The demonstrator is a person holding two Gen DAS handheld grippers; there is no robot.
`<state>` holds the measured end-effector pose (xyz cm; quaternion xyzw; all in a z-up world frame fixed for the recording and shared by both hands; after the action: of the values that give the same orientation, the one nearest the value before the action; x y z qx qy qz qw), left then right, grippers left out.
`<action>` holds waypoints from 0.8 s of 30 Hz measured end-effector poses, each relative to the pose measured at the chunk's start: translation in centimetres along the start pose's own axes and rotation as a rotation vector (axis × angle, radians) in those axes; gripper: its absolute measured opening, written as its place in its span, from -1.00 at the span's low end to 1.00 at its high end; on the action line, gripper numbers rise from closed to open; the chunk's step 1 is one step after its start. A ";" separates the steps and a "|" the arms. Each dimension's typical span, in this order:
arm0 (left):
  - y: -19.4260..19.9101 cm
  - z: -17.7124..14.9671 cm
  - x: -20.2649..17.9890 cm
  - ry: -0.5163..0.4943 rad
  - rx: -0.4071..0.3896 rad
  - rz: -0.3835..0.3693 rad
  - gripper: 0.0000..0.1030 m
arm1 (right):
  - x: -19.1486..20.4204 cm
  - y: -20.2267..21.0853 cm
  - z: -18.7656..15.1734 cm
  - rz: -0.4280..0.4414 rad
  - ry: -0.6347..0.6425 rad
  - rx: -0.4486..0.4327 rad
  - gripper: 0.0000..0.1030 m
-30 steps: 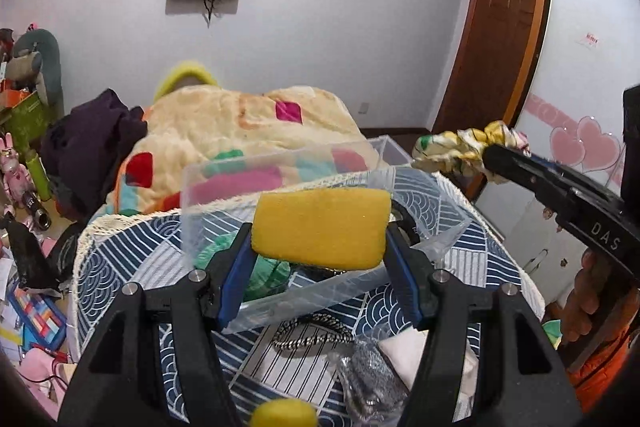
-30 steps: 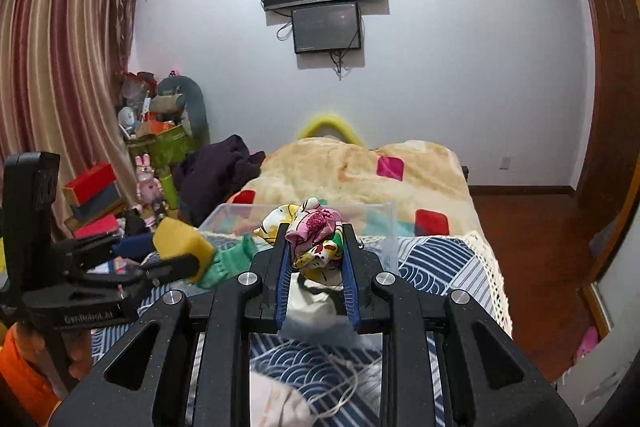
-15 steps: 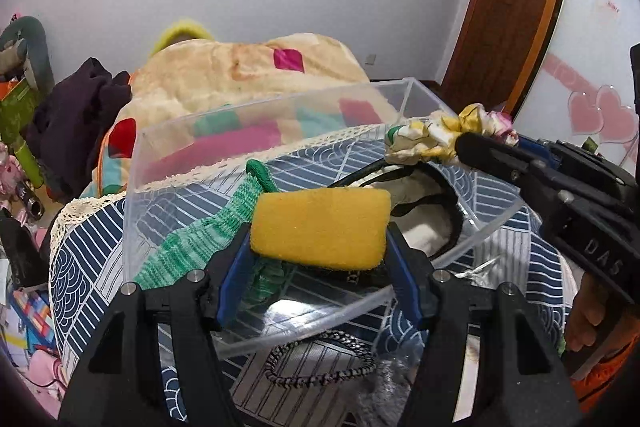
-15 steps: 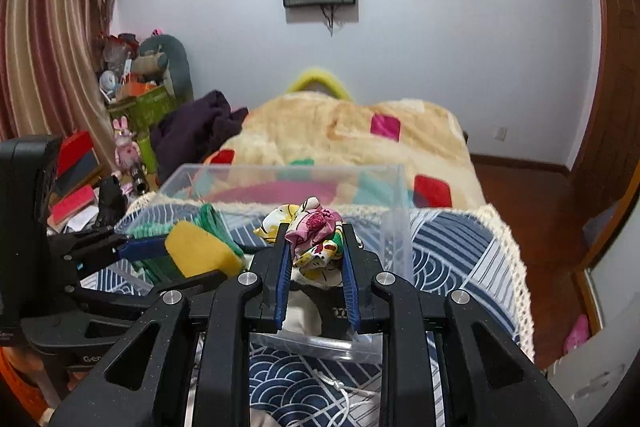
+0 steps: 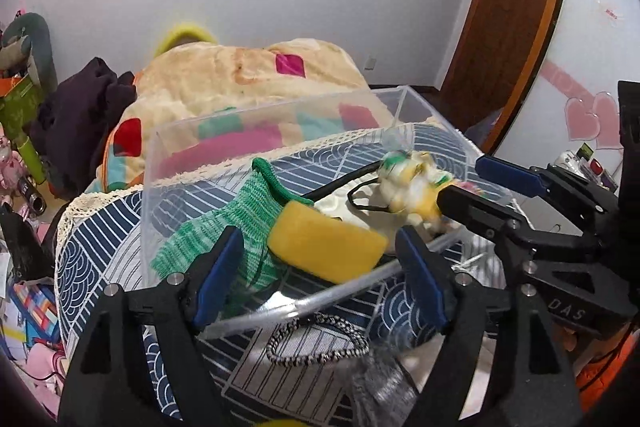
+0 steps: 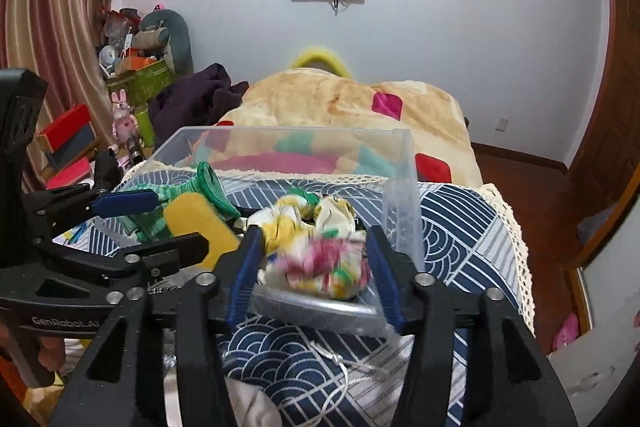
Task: Organize soft objects
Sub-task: 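Lower the yellow sponge into the box while the right tool drops the floral cloth in, then grasp the yellow felt ball with the left tool while the right tool grasps the white sock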
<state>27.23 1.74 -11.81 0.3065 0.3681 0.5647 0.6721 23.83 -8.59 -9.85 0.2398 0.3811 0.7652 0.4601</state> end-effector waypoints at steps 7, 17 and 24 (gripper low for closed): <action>4.5 -0.7 -0.5 -0.018 -0.098 0.021 0.81 | 0.0 3.7 0.0 0.009 -0.005 -0.078 0.50; 7.9 -5.4 -0.2 -0.036 -0.141 0.092 0.96 | 1.5 5.6 -3.6 0.038 0.010 -0.103 0.77; 5.5 -9.9 1.3 0.008 -0.059 0.105 0.96 | 2.7 3.1 -7.8 0.030 0.024 -0.006 0.77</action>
<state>16.14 3.95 -12.82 0.3032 0.3375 0.6110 0.6487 15.39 -9.88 -11.93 0.2349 0.3805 0.7761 0.4446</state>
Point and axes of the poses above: each gripper's, at about its wrist camera, not at the fingertips, and y roughly against the way its jaws point, x to its left, z to its top, the point moved 9 cm from there along -y, roughly the way its jaws point, and after that the axes turned 14 degrees about x, right-handed, at the moved point
